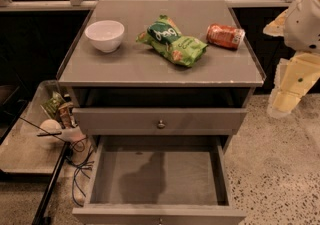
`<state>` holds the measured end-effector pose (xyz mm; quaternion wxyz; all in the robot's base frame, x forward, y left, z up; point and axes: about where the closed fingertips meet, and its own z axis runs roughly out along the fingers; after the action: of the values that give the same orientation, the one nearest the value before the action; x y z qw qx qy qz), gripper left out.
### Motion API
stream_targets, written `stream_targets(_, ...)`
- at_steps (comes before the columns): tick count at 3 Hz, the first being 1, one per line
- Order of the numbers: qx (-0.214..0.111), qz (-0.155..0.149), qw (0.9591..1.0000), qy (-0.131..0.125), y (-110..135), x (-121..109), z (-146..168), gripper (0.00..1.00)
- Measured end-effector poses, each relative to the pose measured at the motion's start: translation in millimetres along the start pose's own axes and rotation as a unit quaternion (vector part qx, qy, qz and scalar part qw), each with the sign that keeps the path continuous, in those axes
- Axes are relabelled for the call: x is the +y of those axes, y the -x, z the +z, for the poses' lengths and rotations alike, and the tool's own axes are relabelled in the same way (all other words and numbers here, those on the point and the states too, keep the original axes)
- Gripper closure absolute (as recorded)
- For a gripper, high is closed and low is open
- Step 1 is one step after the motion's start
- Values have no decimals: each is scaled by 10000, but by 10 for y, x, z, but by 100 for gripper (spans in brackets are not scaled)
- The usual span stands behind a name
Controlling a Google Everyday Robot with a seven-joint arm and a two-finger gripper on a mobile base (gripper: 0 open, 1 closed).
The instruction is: Place green rice chip bag into middle drawer
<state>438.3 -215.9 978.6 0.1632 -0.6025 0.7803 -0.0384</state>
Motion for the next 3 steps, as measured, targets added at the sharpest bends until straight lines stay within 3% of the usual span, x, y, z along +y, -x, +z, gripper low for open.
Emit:
stream_targets(1, -29, -30, 10000, -67, 59, -7, 60, 0)
stream_targets(2, -420, 10, 9989, -204, 249, -175, 99, 0)
stream_targets(3, -985, 275, 9945, -219, 474, -419, 155, 0)
